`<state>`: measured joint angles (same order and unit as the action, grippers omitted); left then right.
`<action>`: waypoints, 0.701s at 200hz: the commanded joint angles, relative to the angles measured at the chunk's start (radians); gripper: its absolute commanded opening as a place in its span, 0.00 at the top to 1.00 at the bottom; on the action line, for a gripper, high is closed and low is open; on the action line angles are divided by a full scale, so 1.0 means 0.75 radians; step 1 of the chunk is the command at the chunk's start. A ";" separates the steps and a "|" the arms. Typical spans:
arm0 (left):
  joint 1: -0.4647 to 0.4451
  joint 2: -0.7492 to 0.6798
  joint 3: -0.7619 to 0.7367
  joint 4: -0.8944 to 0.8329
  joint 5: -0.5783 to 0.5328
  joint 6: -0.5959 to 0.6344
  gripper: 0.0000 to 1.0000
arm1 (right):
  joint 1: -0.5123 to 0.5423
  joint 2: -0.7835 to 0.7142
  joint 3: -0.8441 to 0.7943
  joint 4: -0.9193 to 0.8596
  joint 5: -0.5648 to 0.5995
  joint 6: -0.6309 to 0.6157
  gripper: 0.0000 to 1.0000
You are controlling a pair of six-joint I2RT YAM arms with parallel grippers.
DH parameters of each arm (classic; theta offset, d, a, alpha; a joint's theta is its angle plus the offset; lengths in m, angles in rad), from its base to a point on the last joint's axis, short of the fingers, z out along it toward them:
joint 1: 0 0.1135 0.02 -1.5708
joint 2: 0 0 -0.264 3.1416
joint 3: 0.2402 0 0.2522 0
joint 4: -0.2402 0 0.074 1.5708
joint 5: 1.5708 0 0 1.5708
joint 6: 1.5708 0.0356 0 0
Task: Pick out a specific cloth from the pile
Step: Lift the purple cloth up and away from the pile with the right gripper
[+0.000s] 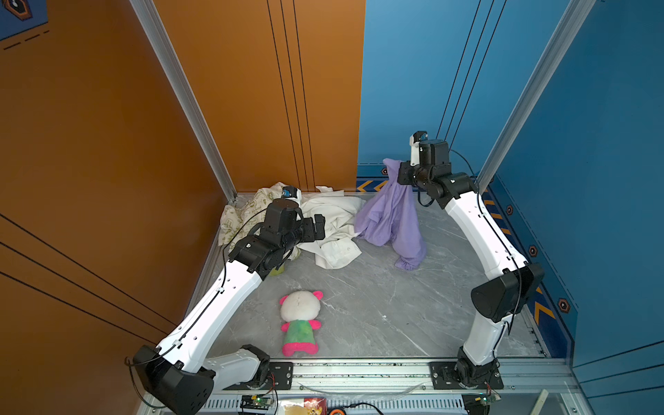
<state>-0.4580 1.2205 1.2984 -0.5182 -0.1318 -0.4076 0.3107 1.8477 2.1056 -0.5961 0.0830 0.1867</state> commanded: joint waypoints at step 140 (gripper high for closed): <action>-0.015 0.270 0.316 0.077 -0.119 0.092 0.02 | -0.423 0.328 0.610 0.349 -0.131 0.132 1.00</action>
<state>-0.4591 1.4086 1.5005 -0.4728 -0.1936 -0.3630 0.0124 2.0701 2.5126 -0.4446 0.0196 0.2710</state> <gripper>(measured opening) 0.980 0.051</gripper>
